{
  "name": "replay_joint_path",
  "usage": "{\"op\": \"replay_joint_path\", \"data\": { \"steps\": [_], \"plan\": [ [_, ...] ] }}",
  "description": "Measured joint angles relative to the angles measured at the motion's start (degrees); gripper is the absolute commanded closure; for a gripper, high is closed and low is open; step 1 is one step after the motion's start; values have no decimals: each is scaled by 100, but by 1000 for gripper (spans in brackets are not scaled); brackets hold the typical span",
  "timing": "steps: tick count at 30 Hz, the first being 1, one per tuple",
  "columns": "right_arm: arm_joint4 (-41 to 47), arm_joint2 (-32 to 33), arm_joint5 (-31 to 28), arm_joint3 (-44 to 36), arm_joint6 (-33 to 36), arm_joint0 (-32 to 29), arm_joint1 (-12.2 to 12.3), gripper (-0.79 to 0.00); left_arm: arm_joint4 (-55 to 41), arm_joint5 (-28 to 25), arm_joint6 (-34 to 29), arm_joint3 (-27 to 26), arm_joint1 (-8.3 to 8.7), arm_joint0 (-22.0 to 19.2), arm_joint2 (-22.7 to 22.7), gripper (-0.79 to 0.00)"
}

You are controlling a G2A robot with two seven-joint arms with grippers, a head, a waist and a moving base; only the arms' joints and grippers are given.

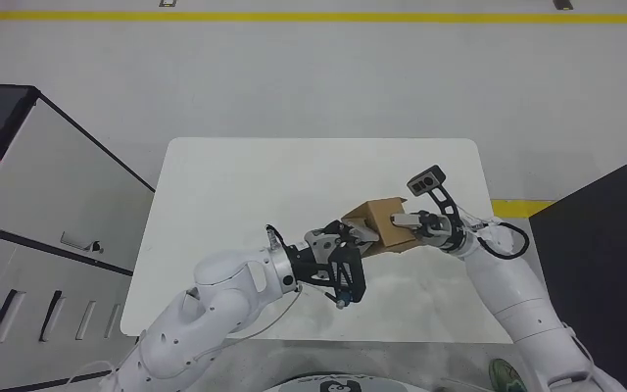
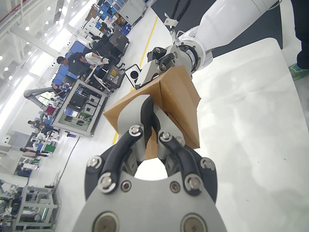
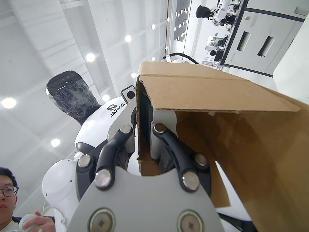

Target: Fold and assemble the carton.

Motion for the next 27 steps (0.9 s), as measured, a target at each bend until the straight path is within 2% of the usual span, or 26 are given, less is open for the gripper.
{"op": "replay_joint_path", "data": {
  "steps": [27],
  "plan": [
    [499, -29, 0, -203, 0, -138, 169, 0, -21, 349, 90, -263, 63, 330, -334, 0]
  ]
}}
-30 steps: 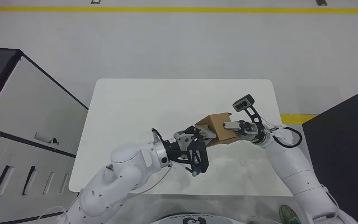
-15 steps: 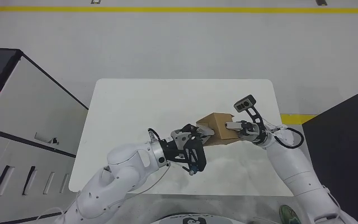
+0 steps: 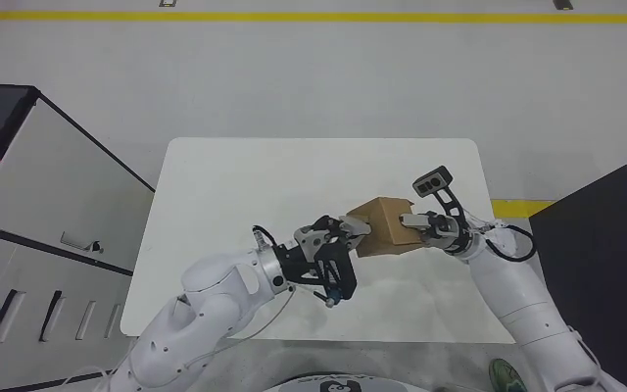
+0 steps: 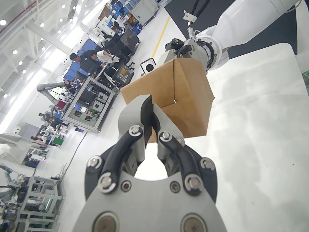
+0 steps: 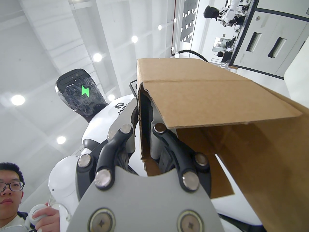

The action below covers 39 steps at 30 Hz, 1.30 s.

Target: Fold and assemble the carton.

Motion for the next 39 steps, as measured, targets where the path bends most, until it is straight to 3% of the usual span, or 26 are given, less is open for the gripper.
{"op": "replay_joint_path", "data": {
  "steps": [11, 12, 13, 22, 39],
  "plan": [
    [287, -11, 0, 111, 0, 11, 73, 0, -121, 332, 263, -138, 44, 289, -374, 0],
    [286, -11, 0, 110, 0, 11, 73, 0, -114, 328, 259, -140, 45, 289, -373, -265],
    [286, -11, 0, 110, 0, 10, 72, 0, -114, 327, 259, -140, 45, 288, -372, -785],
    [310, 72, 39, -2, -7, -57, 79, 0, -205, 365, 301, -141, 45, 315, -415, -785],
    [955, -59, 1, 9, 0, 9, 298, 0, -961, -224, 949, -290, 184, 745, -1375, -785]
  ]
}}
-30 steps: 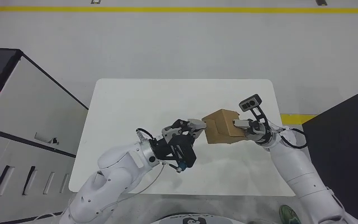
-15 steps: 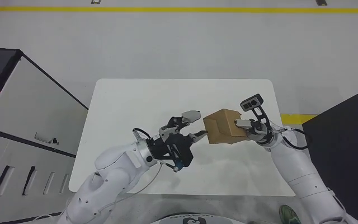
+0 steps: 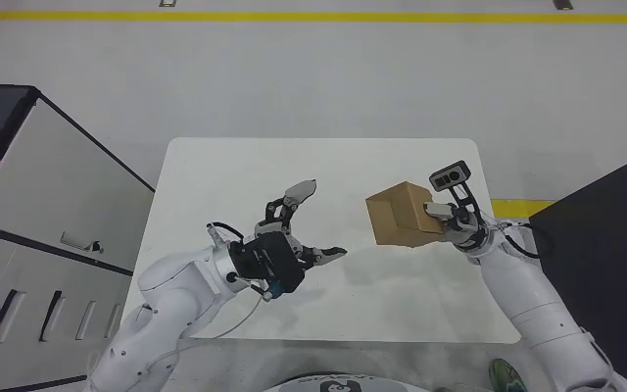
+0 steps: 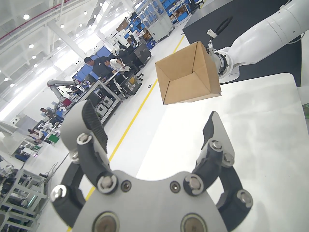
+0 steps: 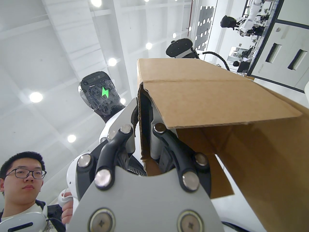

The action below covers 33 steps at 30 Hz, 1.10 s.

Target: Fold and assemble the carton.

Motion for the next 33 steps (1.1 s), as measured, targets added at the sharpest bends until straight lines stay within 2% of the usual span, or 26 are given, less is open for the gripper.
{"op": "replay_joint_path", "data": {
  "steps": [9, 20, 22, 27, 29, 33],
  "plan": [
    [414, -199, 0, -1, 0, 131, 66, 0, -105, -174, 143, 167, 27, -11, -76, -785],
    [340, -161, -67, 47, -66, 162, 84, 0, -247, -166, 135, 228, 24, 12, -92, -785],
    [-27, -59, -323, -31, -323, 160, 103, 0, -557, -315, 48, 327, 33, 50, -191, -785],
    [-1768, 427, -921, -446, -920, 92, 189, 0, -1854, -1417, -353, 704, 125, 142, -845, -785],
    [-2547, 639, -1147, -661, -1147, 71, 238, 0, -2239, -1674, -638, 728, 156, 216, -1078, -785],
    [-3916, 858, -1391, -1159, -1390, 116, 311, 0, -2925, -1854, -1090, 716, 190, 326, -1275, -785]
  ]
}}
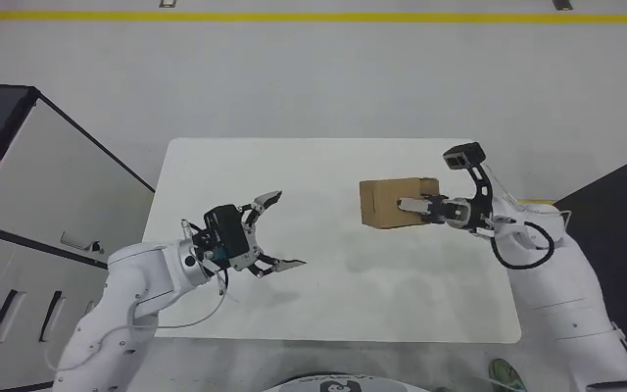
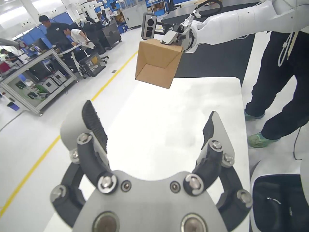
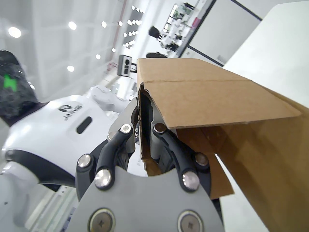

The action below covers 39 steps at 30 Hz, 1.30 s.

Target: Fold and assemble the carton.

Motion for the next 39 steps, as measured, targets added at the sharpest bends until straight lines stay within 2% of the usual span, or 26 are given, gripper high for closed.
{"op": "replay_joint_path", "data": {
  "steps": [4, 9, 13, 16, 20, 26, 29, 39],
  "plan": [
    [-1137, 44, -118, -195, -119, 54, 30, 0, -150, -61, -366, -85, 16, -28, 25, -785],
    [-755, 42, -106, -184, -107, 52, 28, 0, -138, -58, -333, -79, 16, -27, 25, -785],
    [-1026, 61, -124, -339, -133, 66, 42, 0, -526, 150, -341, 147, 6, 19, 36, -785],
    [-2207, 143, 0, -741, -72, 260, 97, 0, -1125, 137, -584, 345, 24, -30, -28, -785],
    [-3352, -11, 226, -1195, -1, 567, 117, 0, -1566, 219, -834, 446, 38, -80, -30, -785],
    [-4529, -540, 230, -1565, 167, 1063, 98, 0, -1789, 396, -1096, 507, 42, -116, 132, -785],
    [-4708, -798, 230, -1640, 241, 1165, 95, 0, -1773, 377, -1145, 486, 43, -125, 181, -785],
    [-4906, -899, 216, -1807, 214, 1164, 100, 0, -1755, 513, -1083, 541, 31, -126, 286, -785]
  ]
}}
